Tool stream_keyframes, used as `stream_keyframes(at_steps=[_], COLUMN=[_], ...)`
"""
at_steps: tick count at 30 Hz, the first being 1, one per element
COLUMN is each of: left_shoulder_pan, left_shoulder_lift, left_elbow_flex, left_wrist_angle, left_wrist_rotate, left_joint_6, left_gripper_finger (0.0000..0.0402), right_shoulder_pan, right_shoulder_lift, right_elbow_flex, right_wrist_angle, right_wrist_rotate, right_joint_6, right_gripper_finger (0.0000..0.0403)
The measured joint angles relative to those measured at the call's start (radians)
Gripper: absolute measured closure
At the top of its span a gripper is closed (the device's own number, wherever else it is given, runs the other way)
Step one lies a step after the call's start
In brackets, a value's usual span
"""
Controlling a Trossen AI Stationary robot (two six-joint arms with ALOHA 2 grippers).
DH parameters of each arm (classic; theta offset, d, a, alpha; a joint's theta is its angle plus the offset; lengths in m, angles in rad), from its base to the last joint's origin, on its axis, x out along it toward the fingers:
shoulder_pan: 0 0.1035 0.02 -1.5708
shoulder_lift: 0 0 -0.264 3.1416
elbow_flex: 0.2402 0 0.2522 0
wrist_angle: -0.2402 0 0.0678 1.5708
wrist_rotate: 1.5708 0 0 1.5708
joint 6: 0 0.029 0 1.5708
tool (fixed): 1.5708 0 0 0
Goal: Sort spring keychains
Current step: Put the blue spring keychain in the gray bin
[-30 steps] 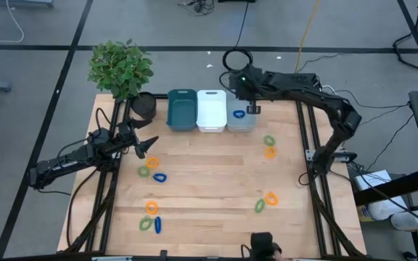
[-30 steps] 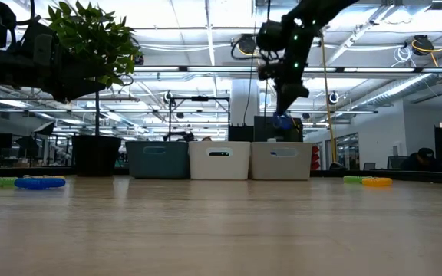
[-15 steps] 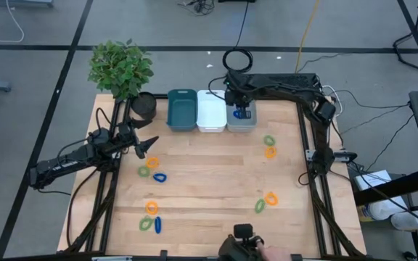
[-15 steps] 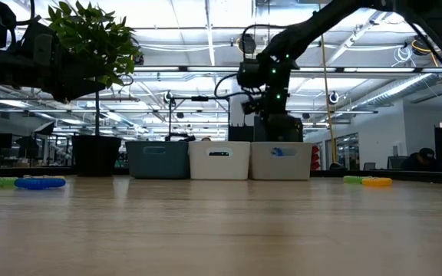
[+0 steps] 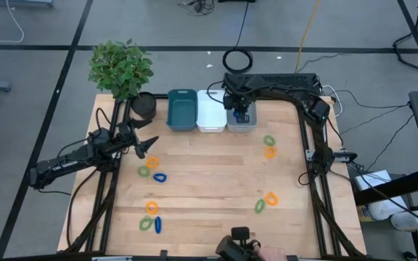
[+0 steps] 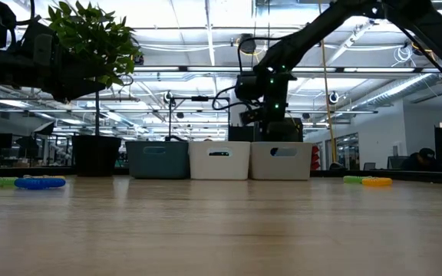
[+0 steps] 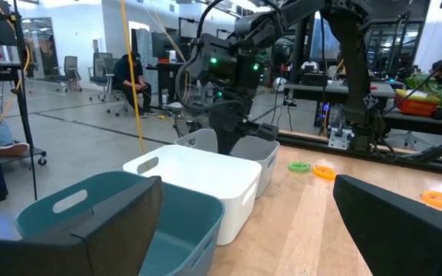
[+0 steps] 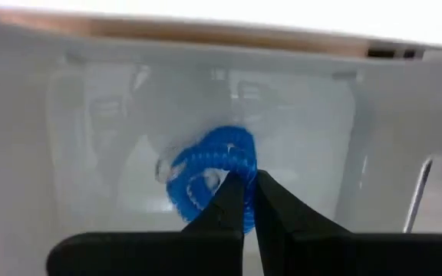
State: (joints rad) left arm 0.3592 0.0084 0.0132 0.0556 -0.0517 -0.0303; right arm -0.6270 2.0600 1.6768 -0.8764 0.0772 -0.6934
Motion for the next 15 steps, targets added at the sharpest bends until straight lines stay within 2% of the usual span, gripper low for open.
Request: stream_keyframes(at_steps=[7, 15], left_shoulder_pan=[0.0, 0.0], left_shoulder_lift=[0.0, 0.0], left_elbow_flex=[0.0, 0.0], left_wrist_angle=[0.0, 0.0], left_wrist_rotate=[0.0, 0.0], left_joint_6=[0.0, 0.0], left_gripper_finger=[0.0009, 0.0009], right_shoulder_pan=[0.001, 0.002], right_shoulder_lift=[0.0, 0.0], right_elbow_flex=[0.0, 0.0], right_wrist_angle=[-0.01, -0.003], right_wrist_rotate=[0.004, 0.03], right_joint_6=[0.006, 0.019], right_gripper_finger=[0.0388, 0.0282])
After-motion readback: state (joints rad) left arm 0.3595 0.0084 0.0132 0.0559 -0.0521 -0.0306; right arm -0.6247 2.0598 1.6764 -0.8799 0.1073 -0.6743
